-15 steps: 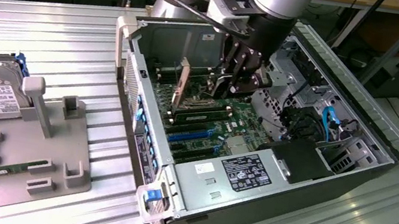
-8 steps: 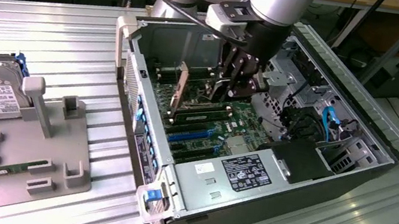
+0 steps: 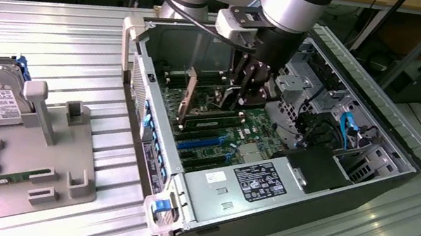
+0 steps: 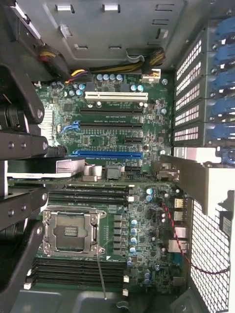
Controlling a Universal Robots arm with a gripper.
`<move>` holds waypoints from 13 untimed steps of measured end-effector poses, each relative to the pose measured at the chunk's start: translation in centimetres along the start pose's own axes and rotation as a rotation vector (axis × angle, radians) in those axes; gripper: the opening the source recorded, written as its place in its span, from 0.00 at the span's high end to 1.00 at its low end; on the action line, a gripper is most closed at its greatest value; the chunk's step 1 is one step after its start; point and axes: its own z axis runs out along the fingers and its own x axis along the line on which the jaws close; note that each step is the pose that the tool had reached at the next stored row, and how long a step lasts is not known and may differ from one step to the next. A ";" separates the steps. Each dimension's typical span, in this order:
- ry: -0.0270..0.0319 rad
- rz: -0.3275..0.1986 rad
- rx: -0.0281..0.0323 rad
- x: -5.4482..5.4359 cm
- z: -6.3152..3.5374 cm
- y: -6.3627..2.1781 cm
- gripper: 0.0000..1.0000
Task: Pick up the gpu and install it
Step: 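Insert the gpu into the slot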
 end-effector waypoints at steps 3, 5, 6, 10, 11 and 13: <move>-0.0006 0.000 0.0002 0.0 0.10 -0.01 0.73; -0.0002 0.000 0.0001 0.0 0.67 0.16 0.73; -0.0003 0.000 0.0001 0.0 0.85 0.26 0.73; 0.0004 -0.001 0.0135 0.0 1.53 0.44 0.73; 0.0005 -0.001 0.0215 0.0 1.57 0.47 0.73; 0.0005 -0.001 0.0277 0.0 1.84 0.57 0.73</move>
